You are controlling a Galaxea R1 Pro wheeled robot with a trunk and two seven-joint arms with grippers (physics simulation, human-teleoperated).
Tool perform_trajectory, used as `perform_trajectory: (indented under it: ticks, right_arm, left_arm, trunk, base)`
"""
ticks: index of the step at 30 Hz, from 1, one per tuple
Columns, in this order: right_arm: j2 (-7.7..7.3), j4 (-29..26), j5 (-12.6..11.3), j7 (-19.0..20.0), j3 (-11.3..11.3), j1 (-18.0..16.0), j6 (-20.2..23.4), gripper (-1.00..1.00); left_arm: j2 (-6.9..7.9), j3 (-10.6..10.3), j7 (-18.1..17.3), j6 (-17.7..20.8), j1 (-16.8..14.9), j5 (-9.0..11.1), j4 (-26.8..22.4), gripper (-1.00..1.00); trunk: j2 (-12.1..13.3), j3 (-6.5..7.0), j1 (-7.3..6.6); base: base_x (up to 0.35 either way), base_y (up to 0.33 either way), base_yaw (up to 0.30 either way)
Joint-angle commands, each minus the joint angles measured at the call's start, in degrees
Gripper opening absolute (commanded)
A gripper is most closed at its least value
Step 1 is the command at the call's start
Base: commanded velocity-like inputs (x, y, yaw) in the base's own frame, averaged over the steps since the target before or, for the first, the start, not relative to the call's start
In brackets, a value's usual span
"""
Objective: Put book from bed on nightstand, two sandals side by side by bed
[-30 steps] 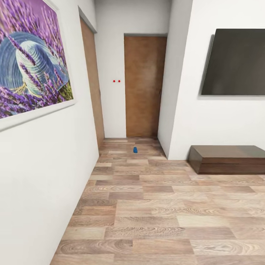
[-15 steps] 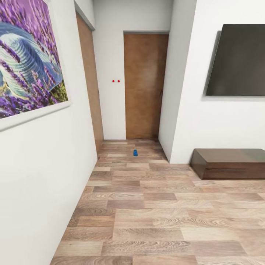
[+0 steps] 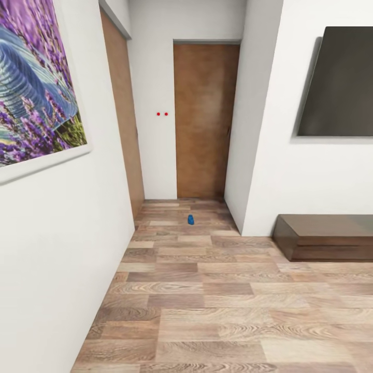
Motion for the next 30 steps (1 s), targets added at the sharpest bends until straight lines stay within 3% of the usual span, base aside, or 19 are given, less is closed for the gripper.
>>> perform_trajectory:
  ticks: [1,15,30]
  right_arm:
    - [0.02,0.0,0.0,0.0,-0.1,0.0,0.0,1.0]
    - [0.03,0.0,0.0,0.0,-0.1,0.0,0.0,1.0]
    - [0.1,0.0,0.0,0.0,-0.1,0.0,-1.5,1.0]
  left_arm:
    - [-0.01,0.0,0.0,-0.2,0.0,0.0,0.0,1.0]
    - [-0.01,0.0,0.0,-0.2,0.0,0.0,0.1,1.0]
    - [-0.01,0.0,0.0,-0.2,0.0,0.0,0.1,1.0]
  trunk:
    - [0.0,-0.06,0.03]
    - [0.0,-0.06,0.03]
    - [0.0,-0.06,0.03]
  base:
    - [0.318,0.0,0.0]
    - [0.318,-0.027,0.0]
    - [0.275,-0.164,0.0]
